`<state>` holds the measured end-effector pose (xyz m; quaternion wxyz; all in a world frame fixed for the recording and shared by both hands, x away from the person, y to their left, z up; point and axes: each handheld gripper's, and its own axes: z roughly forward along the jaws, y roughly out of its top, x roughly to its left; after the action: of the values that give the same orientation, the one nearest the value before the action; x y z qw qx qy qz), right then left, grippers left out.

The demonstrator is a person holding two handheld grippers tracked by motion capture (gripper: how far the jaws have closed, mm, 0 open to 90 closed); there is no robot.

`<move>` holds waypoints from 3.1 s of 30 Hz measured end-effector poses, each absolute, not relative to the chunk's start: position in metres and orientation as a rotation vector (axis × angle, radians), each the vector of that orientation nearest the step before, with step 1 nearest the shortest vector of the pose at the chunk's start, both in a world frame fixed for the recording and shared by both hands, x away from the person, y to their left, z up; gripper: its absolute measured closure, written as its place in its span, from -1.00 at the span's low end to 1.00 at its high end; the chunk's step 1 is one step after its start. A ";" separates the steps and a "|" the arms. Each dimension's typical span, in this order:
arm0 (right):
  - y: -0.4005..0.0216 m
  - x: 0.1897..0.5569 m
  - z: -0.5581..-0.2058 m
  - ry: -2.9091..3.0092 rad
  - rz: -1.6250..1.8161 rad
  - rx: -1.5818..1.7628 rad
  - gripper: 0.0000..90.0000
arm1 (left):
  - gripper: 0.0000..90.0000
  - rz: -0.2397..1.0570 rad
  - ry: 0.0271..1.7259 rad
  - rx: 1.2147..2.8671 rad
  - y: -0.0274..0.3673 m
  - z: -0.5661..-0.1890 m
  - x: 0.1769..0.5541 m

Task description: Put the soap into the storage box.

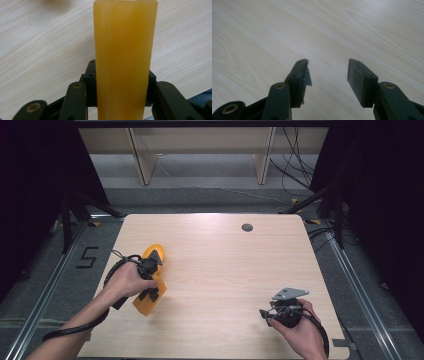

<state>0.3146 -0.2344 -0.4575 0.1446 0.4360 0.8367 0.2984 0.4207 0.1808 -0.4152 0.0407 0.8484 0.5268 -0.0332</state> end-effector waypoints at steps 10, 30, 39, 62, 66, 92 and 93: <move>-0.234 0.315 -0.458 2.412 0.859 1.256 0.13 | 0.34 -0.094 1.661 2.575 0.187 -0.412 0.428; -0.235 0.314 -0.457 2.417 0.865 1.284 0.13 | 0.34 -0.111 1.742 2.499 0.203 -0.407 0.447; -0.235 0.315 -0.457 2.420 0.867 1.276 0.13 | 0.34 -0.096 1.698 2.527 0.212 -0.407 0.456; -0.235 0.315 -0.458 2.426 0.868 1.273 0.13 | 0.34 -0.088 1.727 2.476 0.222 -0.392 0.466; -0.235 0.315 -0.458 2.424 0.869 1.267 0.13 | 0.34 -0.068 1.734 2.452 0.223 -0.390 0.467; -0.235 0.315 -0.458 2.419 0.869 1.277 0.13 | 0.34 -0.061 1.783 2.408 0.227 -0.384 0.483; -0.236 0.315 -0.457 2.424 0.866 1.270 0.13 | 0.34 -0.075 1.784 2.423 0.228 -0.383 0.484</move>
<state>0.3151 -0.2359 -0.4574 0.1352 0.4385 0.8367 0.2991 0.4844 0.2279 -0.3833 0.0657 0.8033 0.5915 -0.0249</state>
